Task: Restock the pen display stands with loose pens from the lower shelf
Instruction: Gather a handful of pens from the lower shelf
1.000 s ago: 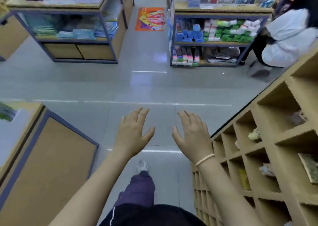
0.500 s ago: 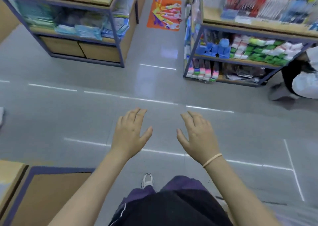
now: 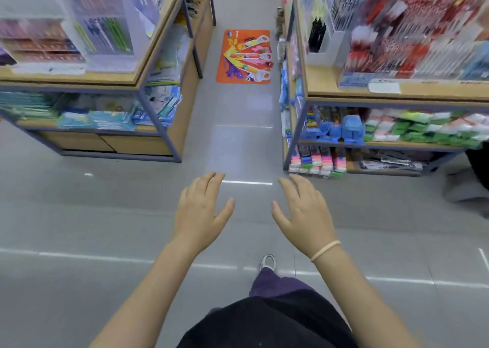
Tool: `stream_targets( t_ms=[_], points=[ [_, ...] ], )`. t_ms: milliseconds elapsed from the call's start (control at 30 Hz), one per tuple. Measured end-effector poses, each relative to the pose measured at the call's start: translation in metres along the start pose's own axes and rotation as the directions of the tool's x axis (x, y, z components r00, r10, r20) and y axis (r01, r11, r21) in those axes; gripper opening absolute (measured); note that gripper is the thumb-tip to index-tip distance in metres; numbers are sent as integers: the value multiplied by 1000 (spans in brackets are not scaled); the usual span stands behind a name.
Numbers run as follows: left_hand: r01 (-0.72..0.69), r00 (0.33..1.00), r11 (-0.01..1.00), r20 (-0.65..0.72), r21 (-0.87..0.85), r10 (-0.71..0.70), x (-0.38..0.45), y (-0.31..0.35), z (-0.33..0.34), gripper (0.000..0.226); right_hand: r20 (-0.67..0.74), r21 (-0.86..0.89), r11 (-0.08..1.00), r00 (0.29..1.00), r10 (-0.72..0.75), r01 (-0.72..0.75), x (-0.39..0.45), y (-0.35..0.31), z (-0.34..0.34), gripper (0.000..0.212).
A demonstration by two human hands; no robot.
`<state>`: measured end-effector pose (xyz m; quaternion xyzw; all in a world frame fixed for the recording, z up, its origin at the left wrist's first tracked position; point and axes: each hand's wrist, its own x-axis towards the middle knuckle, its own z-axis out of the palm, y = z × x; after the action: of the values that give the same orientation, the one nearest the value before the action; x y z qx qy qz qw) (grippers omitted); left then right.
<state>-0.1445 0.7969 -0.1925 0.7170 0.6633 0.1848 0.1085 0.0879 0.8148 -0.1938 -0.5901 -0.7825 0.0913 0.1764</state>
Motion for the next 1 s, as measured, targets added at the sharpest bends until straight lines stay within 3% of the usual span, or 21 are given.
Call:
stream_targets(
  t_ms=[233, 467, 733, 1000],
  points=[
    [123, 991, 992, -54, 0, -123, 171, -43, -2, 61, 33, 23, 993, 993, -113, 112, 210, 29, 12, 49],
    [200, 976, 979, -84, -44, -203, 353, -136, 16, 61, 75, -34, 984, 982, -174, 177, 420, 38, 65, 49],
    [101, 993, 994, -51, -49, -103, 589, -209, -7, 60, 95, -30, 995, 991, -94, 97, 645, 37, 83, 52],
    [-10, 999, 1000, -42, -10, 10, 827, -236, 18, 60, 38, 5, 1000, 999, 20, -20, 838, 104, 124, 53]
  ],
)
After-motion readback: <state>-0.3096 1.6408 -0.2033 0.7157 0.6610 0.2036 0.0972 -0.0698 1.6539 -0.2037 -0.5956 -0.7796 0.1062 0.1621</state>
